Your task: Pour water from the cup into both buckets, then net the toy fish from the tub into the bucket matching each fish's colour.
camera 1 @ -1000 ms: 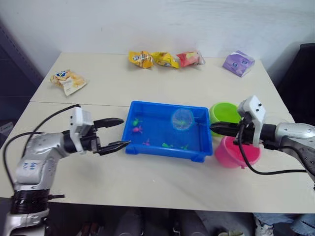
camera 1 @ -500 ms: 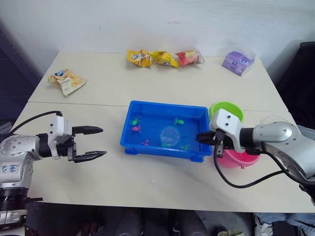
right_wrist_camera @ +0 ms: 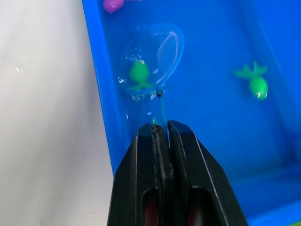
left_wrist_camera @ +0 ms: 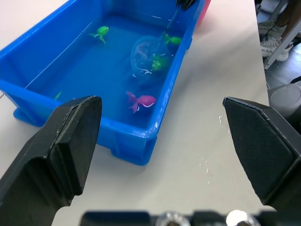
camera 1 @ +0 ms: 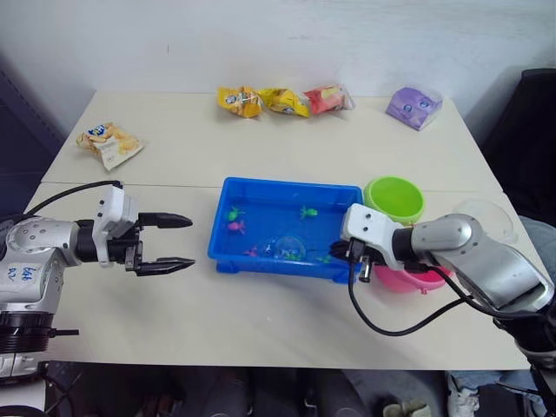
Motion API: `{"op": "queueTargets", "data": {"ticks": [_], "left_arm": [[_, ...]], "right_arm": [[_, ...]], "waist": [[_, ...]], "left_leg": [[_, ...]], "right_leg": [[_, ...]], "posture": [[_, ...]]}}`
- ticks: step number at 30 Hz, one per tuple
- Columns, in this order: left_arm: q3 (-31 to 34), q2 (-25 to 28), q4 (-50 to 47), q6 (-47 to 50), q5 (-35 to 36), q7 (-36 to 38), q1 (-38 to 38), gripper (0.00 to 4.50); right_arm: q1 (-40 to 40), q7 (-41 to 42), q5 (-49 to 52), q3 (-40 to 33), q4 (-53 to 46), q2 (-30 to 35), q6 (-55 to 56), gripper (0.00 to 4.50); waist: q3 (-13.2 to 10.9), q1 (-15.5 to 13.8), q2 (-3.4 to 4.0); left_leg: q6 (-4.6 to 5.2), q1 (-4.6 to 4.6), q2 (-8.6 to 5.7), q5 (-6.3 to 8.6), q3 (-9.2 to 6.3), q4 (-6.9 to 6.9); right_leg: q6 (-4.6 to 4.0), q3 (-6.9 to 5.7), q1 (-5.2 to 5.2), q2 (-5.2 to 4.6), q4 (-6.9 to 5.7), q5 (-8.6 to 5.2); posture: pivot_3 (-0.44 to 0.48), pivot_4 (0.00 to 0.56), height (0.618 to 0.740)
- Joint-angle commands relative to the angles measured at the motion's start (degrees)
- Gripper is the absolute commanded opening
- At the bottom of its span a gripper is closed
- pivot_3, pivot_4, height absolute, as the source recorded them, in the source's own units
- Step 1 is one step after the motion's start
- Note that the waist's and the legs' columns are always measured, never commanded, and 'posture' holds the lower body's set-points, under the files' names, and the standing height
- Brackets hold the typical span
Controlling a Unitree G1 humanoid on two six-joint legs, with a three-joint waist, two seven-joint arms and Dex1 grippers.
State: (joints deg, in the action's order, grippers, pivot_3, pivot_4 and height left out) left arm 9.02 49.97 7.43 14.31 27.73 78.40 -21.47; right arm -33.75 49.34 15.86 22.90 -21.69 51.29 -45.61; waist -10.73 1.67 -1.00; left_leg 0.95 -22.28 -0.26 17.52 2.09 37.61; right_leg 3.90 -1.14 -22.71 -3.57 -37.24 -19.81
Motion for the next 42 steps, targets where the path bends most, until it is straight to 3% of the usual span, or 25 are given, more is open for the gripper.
{"op": "queueTargets", "data": {"ticks": [1,16,28,42], "left_arm": [[-0.6,0.5,-1.7,-0.9,-0.3,1.3,0.4,4.44],[-0.3,0.2,1.2,-3.2,-1.4,0.8,1.3,4.44],[-0.4,0.2,2.6,-5.3,-1.7,0.8,2.0,4.44],[-0.3,-0.6,3.4,-6.5,-1.2,1.3,1.5,4.44]], "right_arm": [[-2.8,0.8,-1.7,0.5,1.5,-3.0,0.6,0.0],[-11.2,2.6,-8.2,5.0,12.3,-14.6,0.4,0.0],[-11.5,7.0,-6.6,4.9,13.2,-16.4,-4.6,0.0],[-9.4,5.8,5.6,-7.7,12.7,-19.4,-19.4,0.0]], "waist": [[0.0,0.2,0.0],[0.0,0.1,0.0],[0.0,0.1,0.0],[0.0,0.0,0.0]], "left_leg": [[0.0,0.0,0.0,0.0,0.0,0.0],[0.03,-0.06,0.0,0.02,0.01,0.27],[0.04,-0.08,0.0,0.03,0.01,0.33],[0.05,-0.09,0.0,0.04,0.01,0.33]], "right_leg": [[0.0,0.0,0.0,0.0,-0.18,0.0],[0.0,0.0,-0.08,0.01,-0.4,0.0],[0.0,-0.01,-0.1,0.0,-0.49,0.0],[0.0,-0.01,-0.1,-0.01,-0.49,0.0]], "posture": [[0.0,0.15,0.74],[0.0,0.15,0.74],[0.0,0.15,0.74],[0.0,0.15,0.74]]}}
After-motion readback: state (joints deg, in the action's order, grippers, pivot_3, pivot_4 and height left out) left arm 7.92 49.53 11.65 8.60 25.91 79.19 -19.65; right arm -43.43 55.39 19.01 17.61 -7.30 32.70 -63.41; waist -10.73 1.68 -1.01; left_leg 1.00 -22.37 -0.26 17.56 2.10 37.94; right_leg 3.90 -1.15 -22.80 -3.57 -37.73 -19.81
